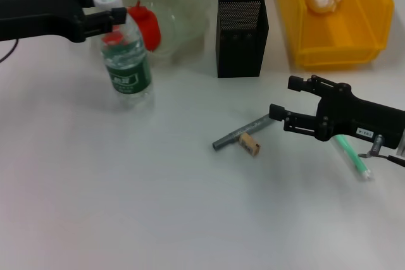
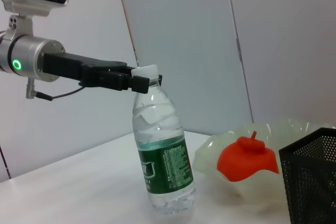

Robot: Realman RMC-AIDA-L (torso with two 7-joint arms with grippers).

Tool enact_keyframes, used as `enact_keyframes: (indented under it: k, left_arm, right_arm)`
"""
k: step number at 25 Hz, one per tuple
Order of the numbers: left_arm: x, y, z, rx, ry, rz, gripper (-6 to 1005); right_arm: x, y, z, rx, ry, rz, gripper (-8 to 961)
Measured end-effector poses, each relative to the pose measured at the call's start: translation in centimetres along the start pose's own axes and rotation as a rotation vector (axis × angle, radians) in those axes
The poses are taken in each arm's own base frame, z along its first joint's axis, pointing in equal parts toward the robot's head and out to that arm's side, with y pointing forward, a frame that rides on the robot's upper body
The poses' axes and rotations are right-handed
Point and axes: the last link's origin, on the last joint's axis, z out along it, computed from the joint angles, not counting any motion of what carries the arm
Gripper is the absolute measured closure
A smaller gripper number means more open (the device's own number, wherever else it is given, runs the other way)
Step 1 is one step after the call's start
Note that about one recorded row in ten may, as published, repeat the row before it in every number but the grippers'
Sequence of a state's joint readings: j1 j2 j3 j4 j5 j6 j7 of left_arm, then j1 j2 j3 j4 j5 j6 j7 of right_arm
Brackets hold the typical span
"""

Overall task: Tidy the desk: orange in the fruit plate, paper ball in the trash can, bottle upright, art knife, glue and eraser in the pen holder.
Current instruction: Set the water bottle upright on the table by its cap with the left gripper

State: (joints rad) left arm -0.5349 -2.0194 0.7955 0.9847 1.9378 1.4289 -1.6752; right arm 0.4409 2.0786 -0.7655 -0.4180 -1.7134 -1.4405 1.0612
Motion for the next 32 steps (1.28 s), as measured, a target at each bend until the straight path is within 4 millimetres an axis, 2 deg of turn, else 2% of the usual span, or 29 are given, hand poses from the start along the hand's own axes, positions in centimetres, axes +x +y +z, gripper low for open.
enact_keyframes:
  k: [14, 32]
  left_arm:
    - [-1.8, -1.8, -1.4, 0.122, 0.004, -0.026, 491]
    - [-2.6, -2.1, -1.2, 0.155, 0.001, -0.018, 467]
  right_arm:
    - [-0.1, 0.0, 0.2, -0.009, 0.005, -0.003, 135]
    - [-0.1, 0.0, 0.2, -0.010, 0.005, 0.000, 134]
